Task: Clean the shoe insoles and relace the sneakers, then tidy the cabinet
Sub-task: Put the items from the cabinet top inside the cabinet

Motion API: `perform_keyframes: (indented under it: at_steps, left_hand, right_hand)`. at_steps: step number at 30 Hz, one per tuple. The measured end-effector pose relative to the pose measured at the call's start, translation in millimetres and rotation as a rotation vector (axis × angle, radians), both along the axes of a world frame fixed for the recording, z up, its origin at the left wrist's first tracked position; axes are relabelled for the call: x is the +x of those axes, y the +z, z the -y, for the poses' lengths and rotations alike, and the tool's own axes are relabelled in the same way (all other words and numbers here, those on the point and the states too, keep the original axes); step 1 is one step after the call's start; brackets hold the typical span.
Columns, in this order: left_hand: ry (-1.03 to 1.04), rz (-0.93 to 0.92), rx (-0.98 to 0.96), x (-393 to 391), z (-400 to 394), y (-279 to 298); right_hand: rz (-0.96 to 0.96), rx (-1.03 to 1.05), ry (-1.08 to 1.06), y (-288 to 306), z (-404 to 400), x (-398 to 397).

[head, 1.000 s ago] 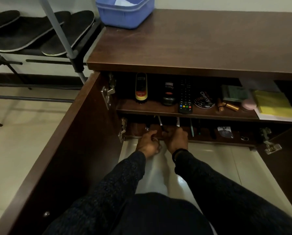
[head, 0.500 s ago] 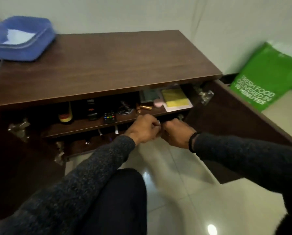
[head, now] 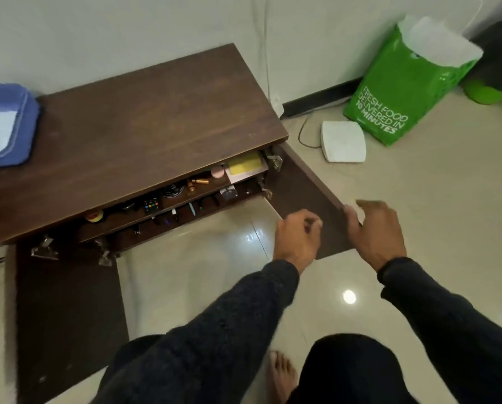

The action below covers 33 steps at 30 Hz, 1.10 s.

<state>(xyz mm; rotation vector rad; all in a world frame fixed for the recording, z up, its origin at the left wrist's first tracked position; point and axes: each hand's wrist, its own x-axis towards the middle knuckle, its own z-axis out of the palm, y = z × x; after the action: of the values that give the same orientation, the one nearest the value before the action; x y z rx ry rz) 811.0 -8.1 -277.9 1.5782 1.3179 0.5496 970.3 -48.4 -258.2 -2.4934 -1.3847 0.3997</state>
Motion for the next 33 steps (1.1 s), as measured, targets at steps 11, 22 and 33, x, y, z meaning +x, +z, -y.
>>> perform_keyframes:
  at_steps: [11, 22, 33]
  left_hand:
    - [0.352, -0.053, -0.323, -16.6, 26.3, 41.7]
    - [-0.023, -0.417, 0.258, -182.1, -38.7, 24.8]
    - [-0.371, -0.777, 0.377, -250.0, -79.1, 19.8]
  right_hand:
    - [-0.652, -0.150, 0.028, 15.2, 48.3, -74.0]
    - [-1.489, -0.036, -0.459, 11.8, -52.0, -234.0]
    - [-1.716, 0.044, -0.758, 28.2, -148.0, -272.2]
